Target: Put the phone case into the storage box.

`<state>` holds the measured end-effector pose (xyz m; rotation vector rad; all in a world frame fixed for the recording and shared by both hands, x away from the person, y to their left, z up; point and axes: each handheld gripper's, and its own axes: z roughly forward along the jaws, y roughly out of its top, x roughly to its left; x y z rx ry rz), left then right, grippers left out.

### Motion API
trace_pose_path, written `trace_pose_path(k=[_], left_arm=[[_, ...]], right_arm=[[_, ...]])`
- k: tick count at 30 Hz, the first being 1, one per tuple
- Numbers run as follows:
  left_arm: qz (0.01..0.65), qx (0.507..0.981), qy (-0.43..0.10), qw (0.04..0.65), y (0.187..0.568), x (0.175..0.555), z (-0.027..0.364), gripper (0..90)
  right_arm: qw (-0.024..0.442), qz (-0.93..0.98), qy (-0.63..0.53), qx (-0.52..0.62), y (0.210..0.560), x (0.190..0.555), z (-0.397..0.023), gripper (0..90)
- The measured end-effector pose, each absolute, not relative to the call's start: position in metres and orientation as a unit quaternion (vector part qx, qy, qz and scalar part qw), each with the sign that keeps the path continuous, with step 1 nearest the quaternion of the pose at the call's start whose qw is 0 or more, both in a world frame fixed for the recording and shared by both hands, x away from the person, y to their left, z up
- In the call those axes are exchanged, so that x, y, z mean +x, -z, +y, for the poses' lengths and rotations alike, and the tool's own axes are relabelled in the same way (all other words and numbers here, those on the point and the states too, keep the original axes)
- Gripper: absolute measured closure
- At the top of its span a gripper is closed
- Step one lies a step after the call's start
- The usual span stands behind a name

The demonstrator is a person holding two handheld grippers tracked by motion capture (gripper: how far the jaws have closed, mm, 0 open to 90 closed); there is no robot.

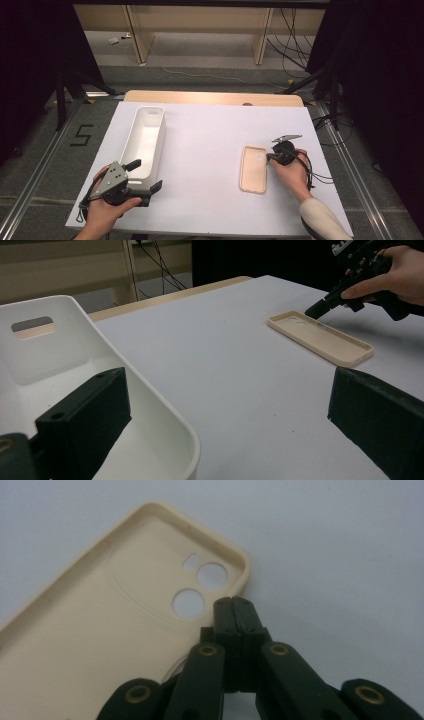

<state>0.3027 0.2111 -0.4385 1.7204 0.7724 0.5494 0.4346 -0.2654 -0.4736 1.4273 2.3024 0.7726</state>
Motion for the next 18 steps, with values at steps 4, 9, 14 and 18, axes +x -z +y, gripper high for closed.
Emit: trace_pose_path(k=[4,9,14,18], left_arm=[[0.329,0.727,-0.231,0.556,0.4386,0.3025,0.2108,2.7],[0.328,0.727,-0.231,0.557,0.4386,0.3024,0.2108,2.8],[0.329,0.727,-0.23,0.557,0.4388,0.3024,0.2108,2.9],[0.327,0.728,-0.231,0.557,0.4386,0.3024,0.2108,2.9]], right_arm=[[0.164,0.81,-0.269,0.495,0.4733,0.4359,-0.2643,90.0],[0.167,0.808,-0.27,0.496,0.4727,0.4364,-0.2635,90.0],[0.163,0.799,-0.274,0.51,0.4728,0.4355,-0.2618,90.0],[0.163,0.803,-0.271,0.505,0.4721,0.4356,-0.2631,90.0]])
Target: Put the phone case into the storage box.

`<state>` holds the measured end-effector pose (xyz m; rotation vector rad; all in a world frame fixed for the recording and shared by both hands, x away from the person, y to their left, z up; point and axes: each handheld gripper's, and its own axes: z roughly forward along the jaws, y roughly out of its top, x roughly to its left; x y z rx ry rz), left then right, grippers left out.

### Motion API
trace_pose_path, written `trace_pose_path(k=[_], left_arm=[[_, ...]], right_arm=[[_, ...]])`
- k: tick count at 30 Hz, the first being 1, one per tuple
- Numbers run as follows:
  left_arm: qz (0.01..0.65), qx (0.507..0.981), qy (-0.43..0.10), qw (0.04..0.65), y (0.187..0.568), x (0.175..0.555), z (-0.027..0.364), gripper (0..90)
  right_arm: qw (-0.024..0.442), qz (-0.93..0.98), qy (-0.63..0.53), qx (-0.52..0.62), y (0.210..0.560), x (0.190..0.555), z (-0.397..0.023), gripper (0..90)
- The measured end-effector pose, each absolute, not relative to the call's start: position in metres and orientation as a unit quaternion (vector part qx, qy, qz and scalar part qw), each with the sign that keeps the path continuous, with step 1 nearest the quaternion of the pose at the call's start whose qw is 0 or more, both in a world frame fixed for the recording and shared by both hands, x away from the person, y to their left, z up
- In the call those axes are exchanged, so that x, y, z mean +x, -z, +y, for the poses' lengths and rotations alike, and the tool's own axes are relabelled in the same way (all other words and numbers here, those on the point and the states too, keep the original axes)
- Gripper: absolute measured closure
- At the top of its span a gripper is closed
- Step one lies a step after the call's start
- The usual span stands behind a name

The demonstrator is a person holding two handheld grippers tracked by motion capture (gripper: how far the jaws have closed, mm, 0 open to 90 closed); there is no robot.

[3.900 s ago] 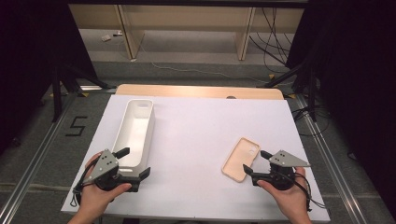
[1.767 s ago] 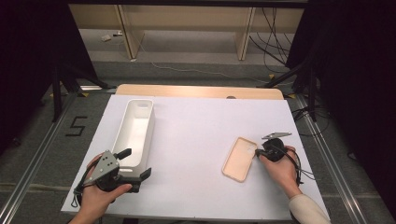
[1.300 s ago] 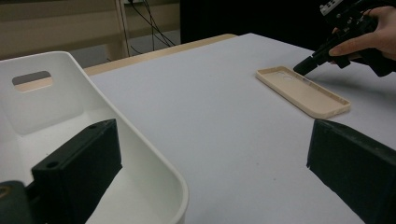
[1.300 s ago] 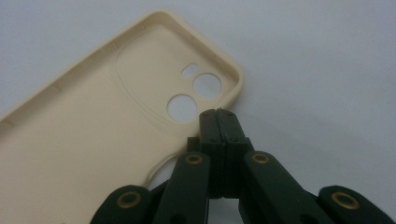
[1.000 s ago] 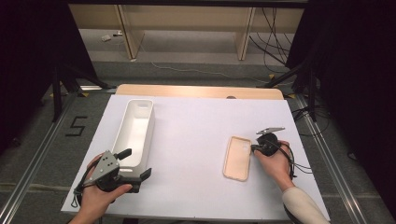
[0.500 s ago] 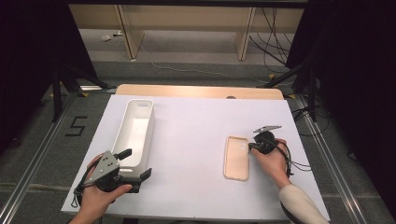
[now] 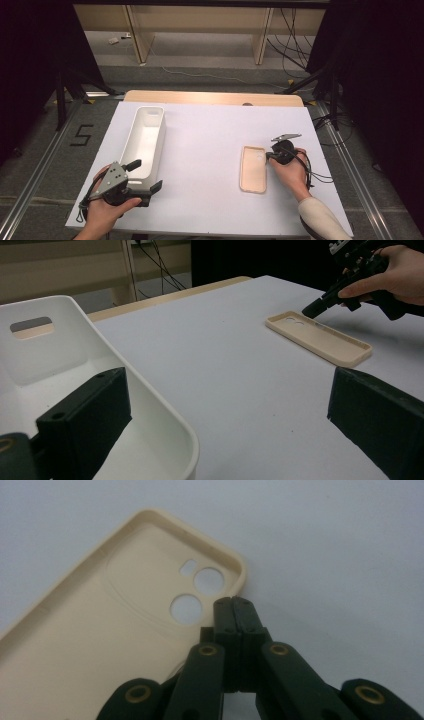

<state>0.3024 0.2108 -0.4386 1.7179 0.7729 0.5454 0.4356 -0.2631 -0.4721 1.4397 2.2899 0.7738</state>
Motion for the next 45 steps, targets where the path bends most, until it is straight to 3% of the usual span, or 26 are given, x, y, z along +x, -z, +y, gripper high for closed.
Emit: trace_pose_path(k=[12,18,19,25,30,38,45], left_arm=[[0.328,0.728,-0.23,0.556,0.439,0.302,0.211,3.0],[0.328,0.73,-0.231,0.554,0.439,0.302,0.211,3.0],[0.327,0.73,-0.231,0.554,0.439,0.303,0.211,3.0],[0.329,0.732,-0.227,0.552,0.439,0.304,0.208,3.0],[0.33,0.732,-0.225,0.552,0.439,0.305,0.207,3.0],[0.328,0.733,-0.225,0.552,0.439,0.304,0.208,3.0],[0.329,0.732,-0.222,0.554,0.439,0.303,0.208,2.9]], right_arm=[[0.174,0.8,-0.277,0.503,0.469,0.434,-0.265,90.0],[0.179,0.792,-0.292,0.506,0.464,0.43,-0.266,78.5],[0.183,0.801,-0.301,0.485,0.463,0.43,-0.271,72.2],[0.165,0.791,-0.305,0.504,0.457,0.419,-0.273,58.7],[0.15,0.776,-0.317,0.525,0.452,0.413,-0.275,52.9],[0.162,0.787,-0.33,0.495,0.45,0.41,-0.275,46.3],[0.16,0.798,-0.325,0.481,0.444,0.405,-0.271,45.0]])
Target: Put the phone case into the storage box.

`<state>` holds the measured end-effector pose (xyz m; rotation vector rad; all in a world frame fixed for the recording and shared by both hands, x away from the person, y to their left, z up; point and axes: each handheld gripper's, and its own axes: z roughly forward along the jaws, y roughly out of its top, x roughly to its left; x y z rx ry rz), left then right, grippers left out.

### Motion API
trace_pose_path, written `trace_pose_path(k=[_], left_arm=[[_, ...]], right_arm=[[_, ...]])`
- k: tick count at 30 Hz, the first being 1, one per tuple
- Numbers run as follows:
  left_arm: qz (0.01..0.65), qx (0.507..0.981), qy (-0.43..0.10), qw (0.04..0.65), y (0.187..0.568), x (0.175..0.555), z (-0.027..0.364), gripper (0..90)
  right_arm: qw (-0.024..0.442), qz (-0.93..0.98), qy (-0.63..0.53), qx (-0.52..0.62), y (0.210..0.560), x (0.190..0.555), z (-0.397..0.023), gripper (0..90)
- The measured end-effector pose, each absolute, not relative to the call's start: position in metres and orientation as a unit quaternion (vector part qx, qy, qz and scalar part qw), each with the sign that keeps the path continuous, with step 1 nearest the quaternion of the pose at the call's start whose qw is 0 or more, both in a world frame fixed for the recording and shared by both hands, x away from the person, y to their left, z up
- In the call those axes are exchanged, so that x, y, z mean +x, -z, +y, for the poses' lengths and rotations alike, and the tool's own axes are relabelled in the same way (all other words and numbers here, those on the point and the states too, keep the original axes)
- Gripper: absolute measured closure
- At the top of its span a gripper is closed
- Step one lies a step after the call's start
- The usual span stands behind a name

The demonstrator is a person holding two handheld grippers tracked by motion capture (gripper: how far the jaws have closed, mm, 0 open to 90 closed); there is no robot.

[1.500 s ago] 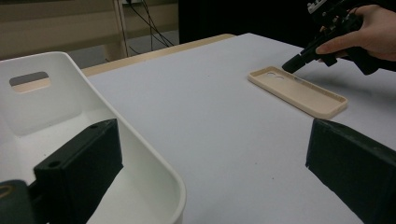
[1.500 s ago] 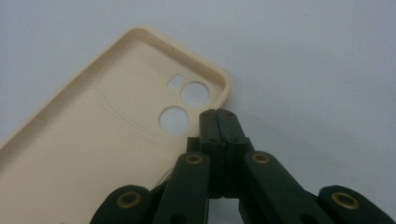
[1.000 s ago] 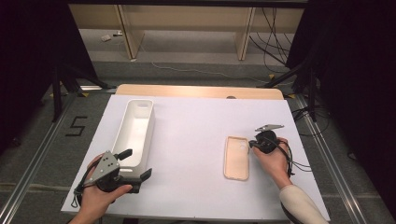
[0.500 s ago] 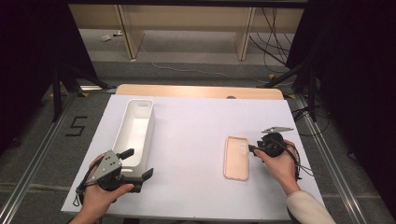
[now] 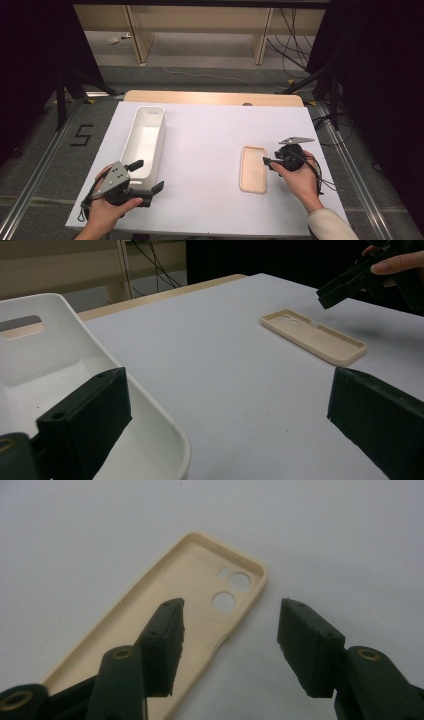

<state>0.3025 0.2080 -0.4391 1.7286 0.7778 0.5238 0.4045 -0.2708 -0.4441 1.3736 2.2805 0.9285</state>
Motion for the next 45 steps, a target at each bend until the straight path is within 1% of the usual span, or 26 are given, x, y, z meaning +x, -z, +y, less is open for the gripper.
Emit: trace_pose_path(k=[6,7,8,9,12,15,18,19,21,22,27,28,35,37,45], left_arm=[[0.326,0.732,-0.222,0.555,0.439,0.301,0.208,3.0],[0.324,0.733,-0.222,0.555,0.439,0.301,0.208,3.1],[0.322,0.735,-0.223,0.554,0.439,0.301,0.208,3.1],[0.322,0.735,-0.223,0.554,0.439,0.301,0.208,3.1],[0.32,0.734,-0.224,0.555,0.439,0.299,0.208,3.1],[0.319,0.735,-0.224,0.555,0.439,0.298,0.208,3.1],[0.32,0.735,-0.222,0.555,0.439,0.297,0.207,3.1],[0.319,0.735,-0.222,0.555,0.439,0.297,0.207,3.1],[0.319,0.735,-0.223,0.555,0.439,0.298,0.208,3.1],[0.317,0.734,-0.222,0.558,0.439,0.298,0.208,3.1],[0.317,0.735,-0.222,0.557,0.439,0.298,0.208,3.1],[0.319,0.735,-0.223,0.555,0.439,0.297,0.207,3.1],[0.317,0.734,-0.221,0.559,0.439,0.298,0.207,3.2],[0.318,0.734,-0.221,0.557,0.439,0.298,0.207,3.2],[0.32,0.734,-0.222,0.556,0.439,0.297,0.207,3.2]], right_arm=[[0.159,0.8,-0.326,0.478,0.442,0.4,-0.266,45.7],[0.15,0.801,-0.32,0.483,0.439,0.396,-0.263,46.5],[0.162,0.81,-0.321,0.463,0.44,0.397,-0.263,46.6],[0.153,0.812,-0.317,0.466,0.438,0.395,-0.261,47.1],[0.156,0.82,-0.32,0.447,0.437,0.392,-0.256,47.8],[0.148,0.829,-0.311,0.441,0.436,0.388,-0.248,48.1],[0.155,0.839,-0.315,0.417,0.438,0.388,-0.244,48.9],[0.138,0.851,-0.3,0.409,0.436,0.386,-0.239,49.8],[0.125,0.86,-0.285,0.405,0.436,0.383,-0.234,50.9],[0.128,0.865,-0.282,0.394,0.437,0.383,-0.232,50.9],[0.109,0.887,-0.25,0.372,0.44,0.382,-0.224,50.6],[0.103,0.9,-0.24,0.348,0.444,0.381,-0.22,51.0],[0.103,0.928,-0.197,0.298,0.444,0.376,-0.211,49.1],[0.099,0.942,-0.183,0.264,0.446,0.375,-0.207,47.1],[0.097,0.956,-0.156,0.227,0.449,0.373,-0.196,47.4]])
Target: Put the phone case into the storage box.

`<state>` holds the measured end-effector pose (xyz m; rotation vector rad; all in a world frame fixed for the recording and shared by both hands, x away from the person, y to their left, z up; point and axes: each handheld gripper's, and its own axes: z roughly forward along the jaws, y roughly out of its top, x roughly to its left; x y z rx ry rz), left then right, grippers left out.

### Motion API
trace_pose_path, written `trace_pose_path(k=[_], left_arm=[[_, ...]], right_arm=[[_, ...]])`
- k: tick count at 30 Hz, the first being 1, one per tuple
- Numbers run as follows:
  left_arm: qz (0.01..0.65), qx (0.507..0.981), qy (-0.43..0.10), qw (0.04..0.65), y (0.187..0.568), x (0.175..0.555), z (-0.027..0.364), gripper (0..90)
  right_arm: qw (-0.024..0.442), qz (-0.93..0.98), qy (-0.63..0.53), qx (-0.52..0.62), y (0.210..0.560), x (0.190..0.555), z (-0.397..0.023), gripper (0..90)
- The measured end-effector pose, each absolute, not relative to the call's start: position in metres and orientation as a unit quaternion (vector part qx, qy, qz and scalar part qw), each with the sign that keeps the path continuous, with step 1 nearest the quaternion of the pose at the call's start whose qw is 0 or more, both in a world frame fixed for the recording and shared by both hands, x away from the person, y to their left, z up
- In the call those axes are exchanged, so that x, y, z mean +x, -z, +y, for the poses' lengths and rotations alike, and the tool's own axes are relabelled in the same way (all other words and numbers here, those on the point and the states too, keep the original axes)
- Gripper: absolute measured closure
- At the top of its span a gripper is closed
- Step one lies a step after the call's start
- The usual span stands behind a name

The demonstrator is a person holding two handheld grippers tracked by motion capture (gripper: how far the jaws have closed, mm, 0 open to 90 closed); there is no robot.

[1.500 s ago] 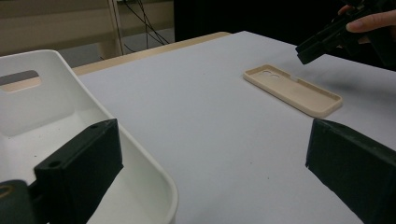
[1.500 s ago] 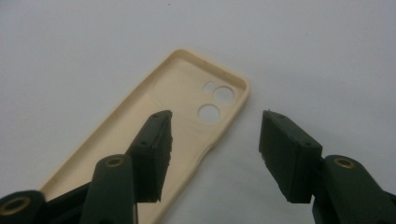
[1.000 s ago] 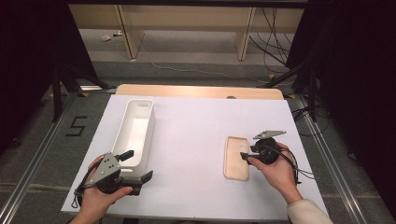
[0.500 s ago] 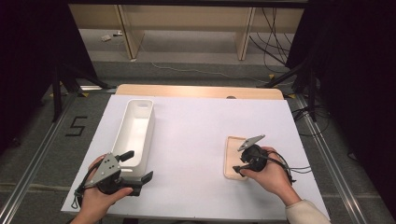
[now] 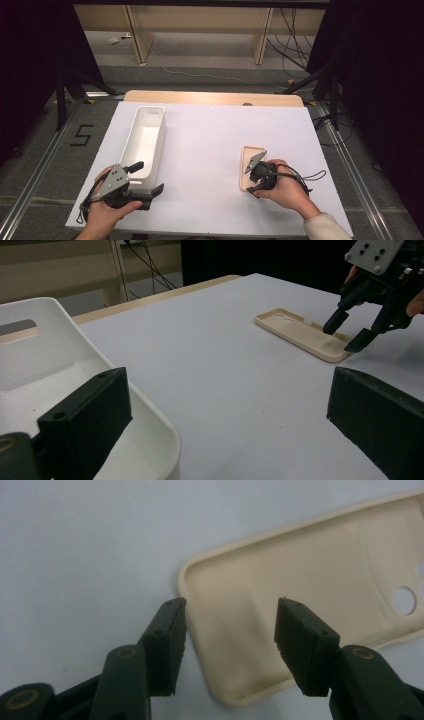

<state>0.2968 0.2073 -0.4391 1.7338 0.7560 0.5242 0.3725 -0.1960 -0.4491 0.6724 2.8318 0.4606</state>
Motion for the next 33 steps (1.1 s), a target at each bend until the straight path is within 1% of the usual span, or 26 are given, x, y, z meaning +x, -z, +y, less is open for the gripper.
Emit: trace_pose_path(k=[3,22,33], left_arm=[[0.32,0.735,-0.221,0.556,0.439,0.297,0.207,3.3],[0.319,0.735,-0.22,0.556,0.439,0.296,0.207,3.6],[0.317,0.734,-0.215,0.561,0.44,0.296,0.206,3.6]], right_arm=[[0.102,0.958,-0.147,0.225,0.45,0.372,-0.194,47.6],[0.087,0.972,-0.097,0.195,0.454,0.373,-0.187,53.1],[0.082,0.978,-0.098,0.168,0.455,0.372,-0.184,62.5]])
